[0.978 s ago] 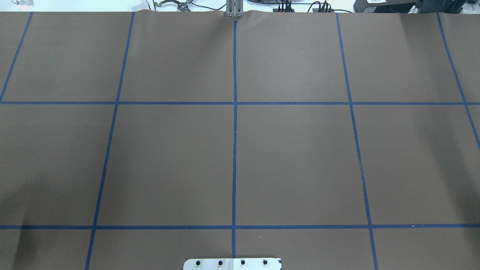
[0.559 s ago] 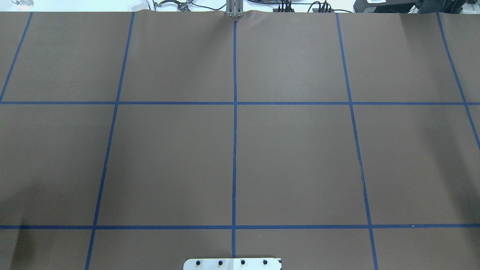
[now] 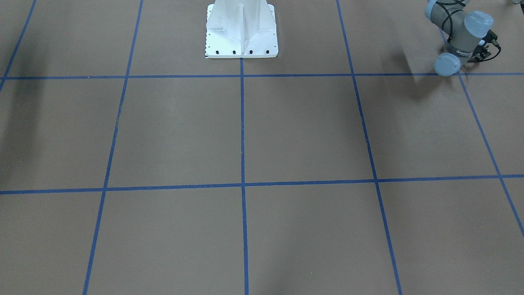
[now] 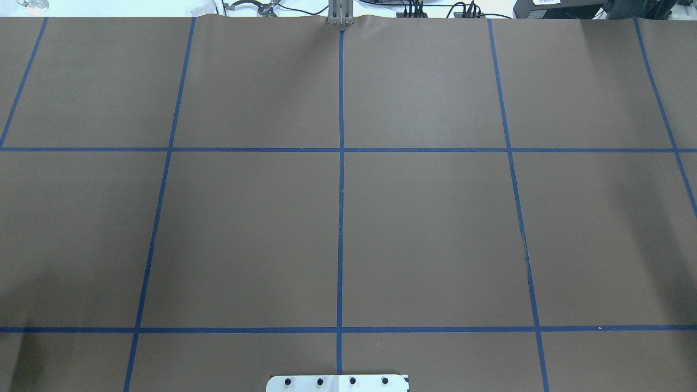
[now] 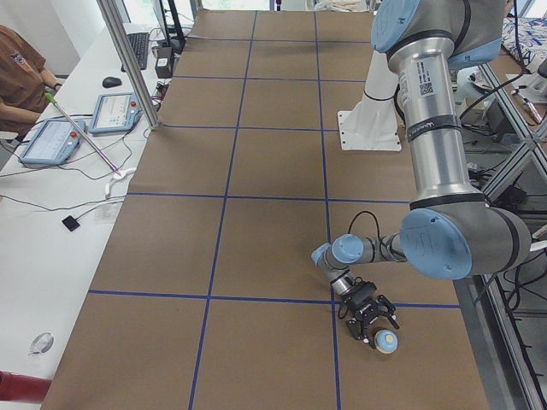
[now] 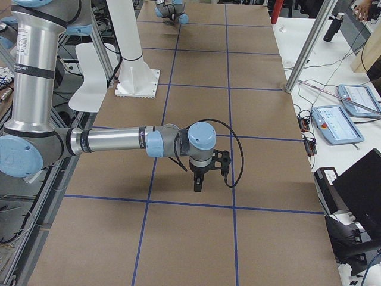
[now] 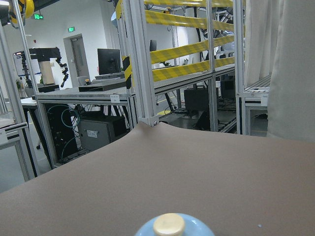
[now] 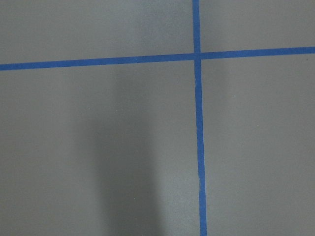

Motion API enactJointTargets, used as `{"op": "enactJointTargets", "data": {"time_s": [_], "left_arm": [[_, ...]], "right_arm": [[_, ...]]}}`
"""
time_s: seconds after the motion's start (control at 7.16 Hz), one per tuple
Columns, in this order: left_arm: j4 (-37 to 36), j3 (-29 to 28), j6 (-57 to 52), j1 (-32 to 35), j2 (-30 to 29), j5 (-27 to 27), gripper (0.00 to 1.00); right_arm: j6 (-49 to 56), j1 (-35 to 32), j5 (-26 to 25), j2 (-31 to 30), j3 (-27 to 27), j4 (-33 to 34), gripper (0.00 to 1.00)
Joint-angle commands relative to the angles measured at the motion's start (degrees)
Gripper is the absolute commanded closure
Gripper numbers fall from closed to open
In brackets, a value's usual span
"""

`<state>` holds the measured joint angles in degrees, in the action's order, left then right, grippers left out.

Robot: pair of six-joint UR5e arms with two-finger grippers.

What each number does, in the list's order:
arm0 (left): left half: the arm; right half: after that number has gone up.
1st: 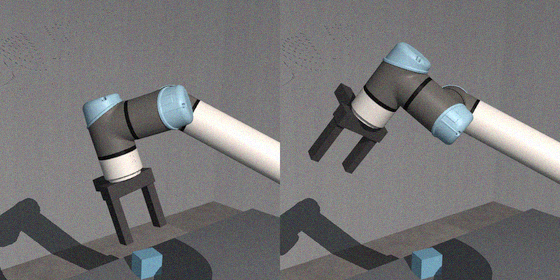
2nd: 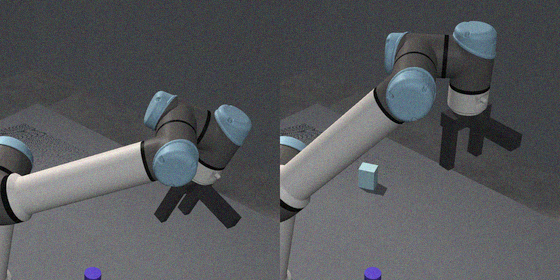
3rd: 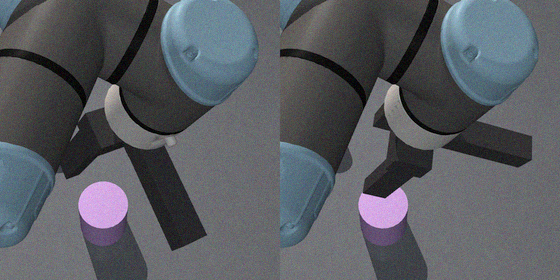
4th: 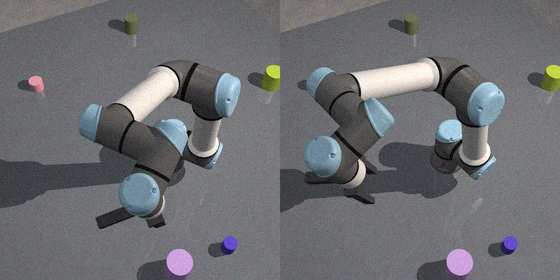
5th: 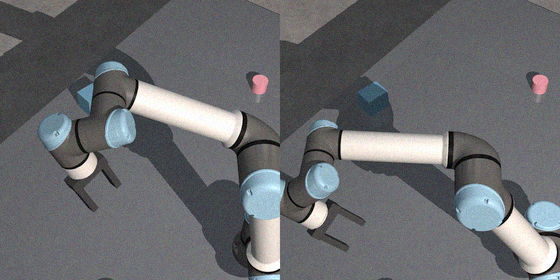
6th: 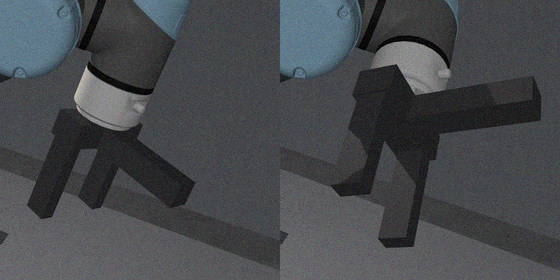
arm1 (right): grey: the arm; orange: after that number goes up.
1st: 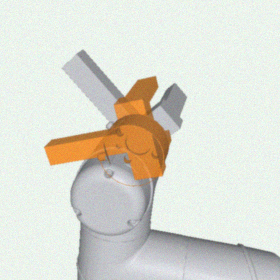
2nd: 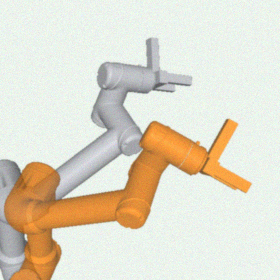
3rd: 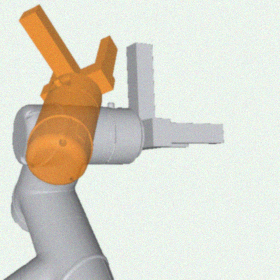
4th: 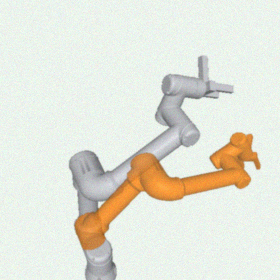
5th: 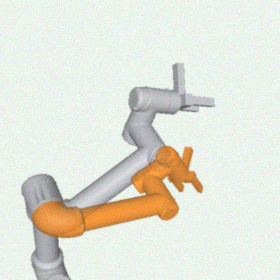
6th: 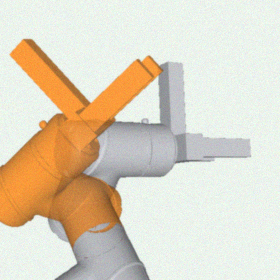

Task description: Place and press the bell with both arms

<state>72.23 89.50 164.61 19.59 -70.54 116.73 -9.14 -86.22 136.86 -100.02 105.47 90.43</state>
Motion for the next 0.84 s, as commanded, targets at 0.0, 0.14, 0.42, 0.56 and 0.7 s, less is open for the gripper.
{"op": "enactJointTargets", "data": {"time_s": [0.0,0.14,0.42,0.56,0.7], "left_arm": [[0.02,-0.21,1.32,-0.95,0.40,0.16,0.22],[0.02,-0.29,2.02,-1.48,0.40,0.16,0.43],[0.02,-0.56,2.46,-2.27,0.49,0.16,0.61],[0.02,-0.56,2.55,-2.45,0.66,0.16,0.69],[0.02,-0.56,2.56,-2.54,0.75,0.16,0.73]], "right_arm": [[0.00,0.00,-0.01,0.00,0.00,0.01,0.00],[0.00,0.00,-0.01,0.00,-0.09,0.01,0.00],[0.00,0.00,-0.01,0.00,0.00,0.01,0.00],[0.00,0.00,0.08,0.00,0.00,0.01,0.00],[0.00,0.00,0.08,0.00,0.00,0.01,0.00]]}}
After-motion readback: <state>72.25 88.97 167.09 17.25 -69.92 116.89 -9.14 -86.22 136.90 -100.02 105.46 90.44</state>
